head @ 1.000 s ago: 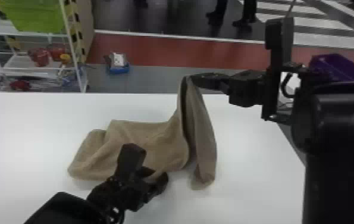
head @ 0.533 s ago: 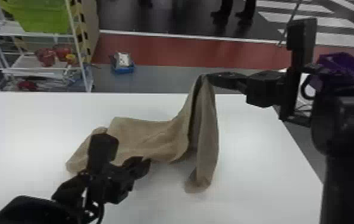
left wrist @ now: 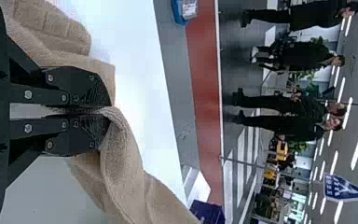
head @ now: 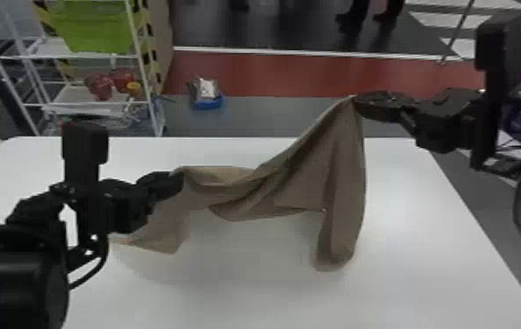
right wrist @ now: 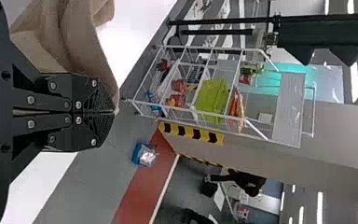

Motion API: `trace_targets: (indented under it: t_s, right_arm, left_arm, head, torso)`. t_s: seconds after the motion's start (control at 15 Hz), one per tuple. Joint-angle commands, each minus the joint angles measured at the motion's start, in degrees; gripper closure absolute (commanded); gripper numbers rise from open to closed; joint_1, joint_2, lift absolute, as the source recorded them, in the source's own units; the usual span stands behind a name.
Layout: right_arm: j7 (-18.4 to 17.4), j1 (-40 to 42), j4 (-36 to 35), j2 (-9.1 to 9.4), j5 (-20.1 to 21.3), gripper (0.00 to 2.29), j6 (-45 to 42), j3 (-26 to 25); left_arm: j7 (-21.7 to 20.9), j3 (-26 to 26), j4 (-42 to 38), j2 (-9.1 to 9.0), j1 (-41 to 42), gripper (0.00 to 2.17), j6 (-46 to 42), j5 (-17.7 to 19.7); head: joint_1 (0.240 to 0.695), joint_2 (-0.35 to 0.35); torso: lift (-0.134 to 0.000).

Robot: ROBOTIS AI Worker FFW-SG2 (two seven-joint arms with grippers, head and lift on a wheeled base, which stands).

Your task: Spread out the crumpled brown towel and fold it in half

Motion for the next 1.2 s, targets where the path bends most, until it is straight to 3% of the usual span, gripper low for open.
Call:
trace_targets:
  t_s: [0.0, 0.27, 0.6, 0.67, 0.8, 1.0, 1.13]
  right_arm:
    - [-0.1, -0.1, 1.9, -1.59, 3.0, 2.01, -5.0, 0.8]
    - [-1.8, -4.0, 10.8, -2.64, 11.2, 2.01, -14.9, 4.7]
    - [-8.3, -9.5, 14.9, -2.64, 10.3, 2.01, -15.1, 5.1]
    - [-8.2, -9.1, 13.1, -3.78, 9.0, 2.01, -15.2, 4.8]
    - [-5.7, -2.8, 5.4, -7.83, 4.9, 2.01, -14.9, 1.5]
    - [1.1, 11.1, -2.0, -8.53, 5.1, 2.01, -25.1, -3.6]
    - [4.0, 16.6, -2.7, -8.44, 6.1, 2.01, -30.4, -4.7]
  left_arm:
    - [-1.3, 2.5, -1.2, 0.02, -4.3, 1.06, 4.2, -1.4]
    - [-4.3, 4.9, 5.0, 0.02, -14.2, 1.04, 4.4, -5.1]
    - [-10.4, 8.6, 5.3, 0.28, -18.6, 1.04, 4.0, -5.6]
    - [-13.1, 10.3, 2.1, 0.28, -16.6, 1.04, 3.8, -5.0]
    - [-19.1, 13.4, -4.1, 0.28, -10.6, 1.04, 2.3, -3.1]
    - [-26.6, 13.9, -9.0, 0.72, -2.1, 1.03, 1.0, -1.0]
    - [-29.7, 9.8, -9.5, 1.60, 1.0, 1.03, -1.4, -3.0]
  head:
    - [0.644, -0.048]
    - [0.583, -0.018]
    - [0.501, -0.011]
    - [0.487, -0.013]
    - [0.464, -0.011]
    - [0.490, -0.018]
    - [0.581, -0.033]
  torso:
    - [-0.123]
    - [-0.123]
    - [-0.123]
    - [-0.123]
    - [-0.123]
    - [-0.123]
    - [-0.123]
